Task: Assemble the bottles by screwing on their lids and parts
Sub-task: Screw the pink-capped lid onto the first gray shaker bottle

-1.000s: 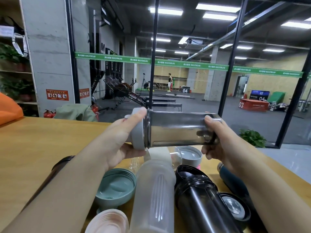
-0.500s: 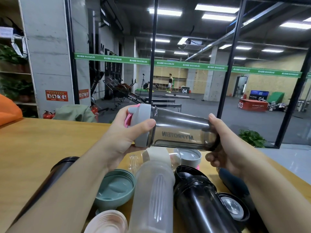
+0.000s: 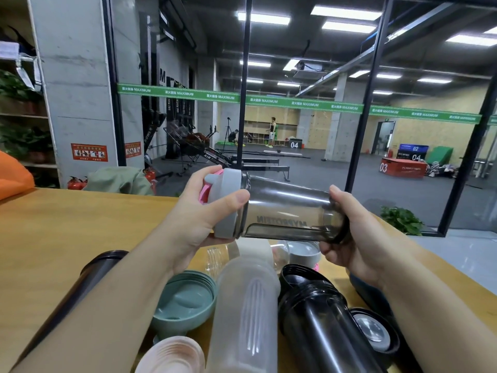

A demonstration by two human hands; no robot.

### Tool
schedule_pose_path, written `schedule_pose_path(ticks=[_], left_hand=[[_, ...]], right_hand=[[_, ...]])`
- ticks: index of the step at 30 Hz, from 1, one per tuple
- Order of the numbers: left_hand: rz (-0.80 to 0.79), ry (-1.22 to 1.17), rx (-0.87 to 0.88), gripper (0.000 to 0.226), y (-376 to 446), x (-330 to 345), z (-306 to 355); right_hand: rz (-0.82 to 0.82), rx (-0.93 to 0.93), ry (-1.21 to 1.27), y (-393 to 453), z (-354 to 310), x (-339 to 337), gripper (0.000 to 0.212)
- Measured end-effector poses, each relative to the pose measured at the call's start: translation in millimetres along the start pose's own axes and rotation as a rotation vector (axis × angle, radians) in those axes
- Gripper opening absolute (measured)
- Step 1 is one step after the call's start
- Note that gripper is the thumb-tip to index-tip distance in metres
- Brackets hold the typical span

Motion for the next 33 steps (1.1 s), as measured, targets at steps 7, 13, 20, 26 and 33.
schedule_pose_path(ticks=[7,13,20,26,33], left_hand=[[0.015,-0.007,-0.058,0.073,2.2,-7.7,1.5],[0.030,-0.017,-0.096,0.071,2.7,-16.4,7.4],[-0.003,0.007,-0.034,0.074,5.2,-12.8,7.7],[-0.064,0.046,0.047,0.078,-0.3,-10.1,16.2],[-0.086,0.080,0.055,0.102,0.1,-7.9,15.3]], right_hand=[[-0.169,-0.047,0.065,-0.4,-6.0,9.0,0.031],[-0.222,-0.202,-0.021,2.5,-9.3,13.9,0.048],[-0.163,-0.160,-0.173,1.5,-8.6,0.5,0.070],[-0.103,-0.073,-0.265,1.5,-4.8,-5.6,0.071],[-0.068,-0.045,-0.098,-0.2,-9.0,-0.1,0.050]])
Point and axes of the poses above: each hand's wrist, its own y-axis towards the middle knuckle, its own x-axis out of the palm, z = x × y, the point moved 7 cm from there along y, towards the middle knuckle, and after that the axes turned 13 degrees about -y, right-handed, at the moved point
